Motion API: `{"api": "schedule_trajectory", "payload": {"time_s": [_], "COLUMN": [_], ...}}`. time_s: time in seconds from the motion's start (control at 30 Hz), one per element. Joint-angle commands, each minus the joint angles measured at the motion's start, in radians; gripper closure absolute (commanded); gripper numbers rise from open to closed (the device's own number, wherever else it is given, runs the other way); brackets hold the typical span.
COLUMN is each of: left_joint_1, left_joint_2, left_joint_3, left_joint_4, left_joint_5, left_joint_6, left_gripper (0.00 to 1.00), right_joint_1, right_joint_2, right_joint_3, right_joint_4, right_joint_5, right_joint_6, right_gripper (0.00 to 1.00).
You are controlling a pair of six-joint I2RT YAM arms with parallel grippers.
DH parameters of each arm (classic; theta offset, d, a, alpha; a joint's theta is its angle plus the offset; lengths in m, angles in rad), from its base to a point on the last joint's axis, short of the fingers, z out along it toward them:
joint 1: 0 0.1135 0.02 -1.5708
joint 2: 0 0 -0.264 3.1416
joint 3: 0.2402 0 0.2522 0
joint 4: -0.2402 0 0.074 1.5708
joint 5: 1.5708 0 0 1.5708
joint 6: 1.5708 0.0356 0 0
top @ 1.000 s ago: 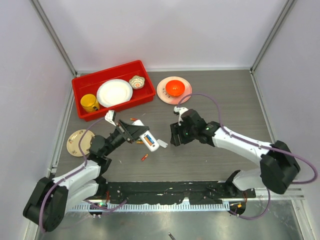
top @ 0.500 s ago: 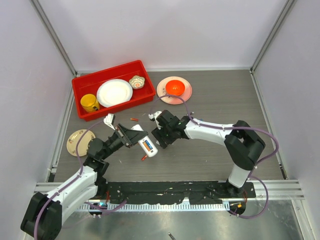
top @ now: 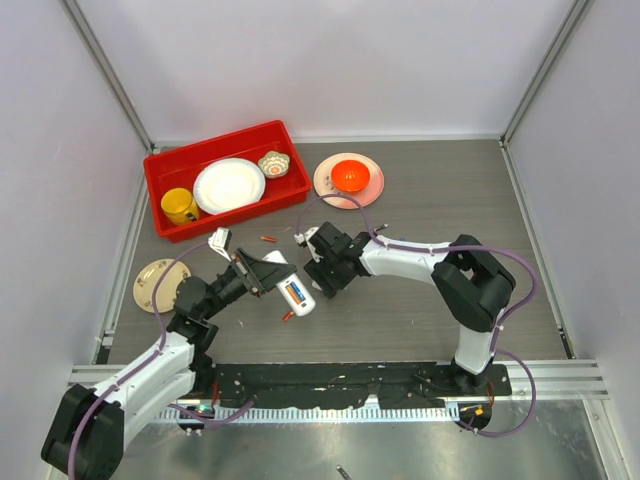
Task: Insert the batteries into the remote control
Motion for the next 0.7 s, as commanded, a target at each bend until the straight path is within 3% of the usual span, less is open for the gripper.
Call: {"api": "schedule_trajectory", "payload": {"time_s": [0.0,0.3,0.67], "left_joint_1": [0.007,0.005,0.007], "left_joint_2": [-0.010,0.002,-0.012], "left_joint_3": [-0.003,-0.002,-0.008], "left_joint_4": [0.046,0.056,0.048], "left_joint_5": [0.018,0.018,0.019], "left_joint_6": [0.002,0.005,0.007], "left_gripper": [1.00,1.00,1.00], "right_joint_1": [0.004,0.024,0.024], "right_joint_2": [0.010,-0.001,0.051], "right_joint_3": [0.037,0.040,0.068], "right_joint_4": [0.011,0.022,-0.003], "right_joint_5": [-0.001,0.031,0.022], "right_joint_6": [-0.018,-0.017,-0.039], "right_gripper": [0.41,0.37,0.47]}}
